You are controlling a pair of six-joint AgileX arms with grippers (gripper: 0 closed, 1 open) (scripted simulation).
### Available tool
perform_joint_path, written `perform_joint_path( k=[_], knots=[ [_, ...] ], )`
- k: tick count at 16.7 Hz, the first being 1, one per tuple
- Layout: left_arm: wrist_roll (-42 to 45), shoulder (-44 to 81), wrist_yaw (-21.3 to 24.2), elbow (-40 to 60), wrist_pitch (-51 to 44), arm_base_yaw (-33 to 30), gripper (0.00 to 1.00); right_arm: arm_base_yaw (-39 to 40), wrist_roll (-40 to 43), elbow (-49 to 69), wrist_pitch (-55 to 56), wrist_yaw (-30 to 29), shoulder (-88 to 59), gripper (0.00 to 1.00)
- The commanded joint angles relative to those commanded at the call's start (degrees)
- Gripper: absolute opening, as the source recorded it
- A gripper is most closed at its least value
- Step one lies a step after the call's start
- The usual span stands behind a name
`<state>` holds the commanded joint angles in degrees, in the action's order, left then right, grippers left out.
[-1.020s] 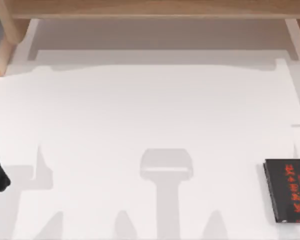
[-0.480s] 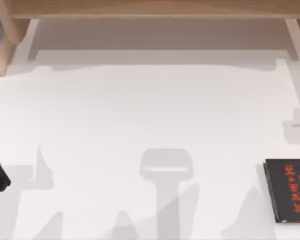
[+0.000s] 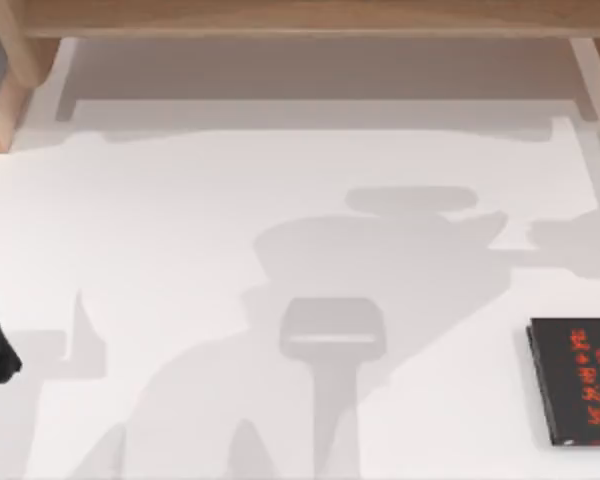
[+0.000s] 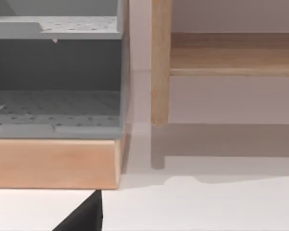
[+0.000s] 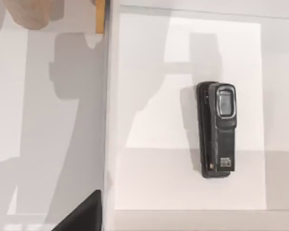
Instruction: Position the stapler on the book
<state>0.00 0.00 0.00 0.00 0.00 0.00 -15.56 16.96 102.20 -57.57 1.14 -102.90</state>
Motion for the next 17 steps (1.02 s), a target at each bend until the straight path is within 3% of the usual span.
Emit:
perform_joint_path(
  k=[4, 8, 12, 17],
  knots=[
    [0.00, 0.00, 0.00, 0.00, 0.00, 0.00, 1.00, -3.78, 3.86, 23.65, -13.20, 0.15, -23.72, 1.00],
    [0.00, 0.00, 0.00, 0.00, 0.00, 0.00, 1.00, -6.02, 6.64, 39.91, -22.62, 0.42, -40.20, 1.00],
    [0.00, 0.00, 0.00, 0.00, 0.00, 0.00, 1.00, -6.09, 7.84, 48.18, -26.53, 0.86, -48.09, 1.00],
    [0.00, 0.00, 0.00, 0.00, 0.00, 0.00, 1.00, -6.01, 7.92, 48.87, -26.77, 0.92, -48.71, 1.00]
  ],
)
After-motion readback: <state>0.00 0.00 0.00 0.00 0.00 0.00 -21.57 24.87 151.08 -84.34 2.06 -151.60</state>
